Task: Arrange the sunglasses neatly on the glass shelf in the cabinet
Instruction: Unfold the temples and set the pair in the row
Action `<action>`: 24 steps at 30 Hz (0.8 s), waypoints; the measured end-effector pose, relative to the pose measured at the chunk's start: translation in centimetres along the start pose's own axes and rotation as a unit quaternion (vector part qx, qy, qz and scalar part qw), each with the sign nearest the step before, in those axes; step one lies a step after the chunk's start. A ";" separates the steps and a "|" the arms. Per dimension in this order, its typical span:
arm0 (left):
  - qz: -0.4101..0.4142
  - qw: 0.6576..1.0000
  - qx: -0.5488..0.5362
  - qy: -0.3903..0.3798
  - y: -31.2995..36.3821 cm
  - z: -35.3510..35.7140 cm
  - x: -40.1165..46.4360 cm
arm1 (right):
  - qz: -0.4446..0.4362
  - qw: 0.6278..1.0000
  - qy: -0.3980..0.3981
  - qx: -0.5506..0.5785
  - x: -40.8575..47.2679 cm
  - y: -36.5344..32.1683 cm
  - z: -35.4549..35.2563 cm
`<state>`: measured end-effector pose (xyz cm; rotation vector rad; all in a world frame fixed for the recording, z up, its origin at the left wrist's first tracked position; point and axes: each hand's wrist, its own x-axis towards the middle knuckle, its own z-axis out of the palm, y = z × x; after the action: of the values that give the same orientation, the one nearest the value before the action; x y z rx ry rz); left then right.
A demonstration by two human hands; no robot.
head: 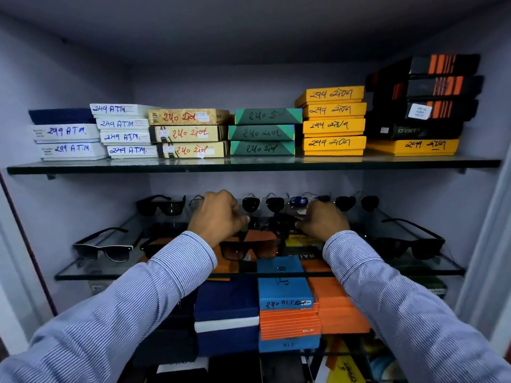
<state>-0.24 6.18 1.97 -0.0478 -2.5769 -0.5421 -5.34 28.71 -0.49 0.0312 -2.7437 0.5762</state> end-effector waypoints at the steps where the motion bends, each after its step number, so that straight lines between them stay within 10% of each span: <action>1: 0.006 1.000 -0.001 -0.002 0.6 0.0 -0.1 | -0.008 1.000 -0.014 -0.014 0.0 0.1 0.4; 24: 0.019 0.986 -0.095 -0.135 7.4 4.7 2.8 | -0.094 0.980 0.113 0.135 -0.4 4.4 -3.8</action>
<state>-3.89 14.63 2.29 -0.2513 -2.7681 -0.8151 -4.11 34.22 0.98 0.2702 -2.3930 0.8378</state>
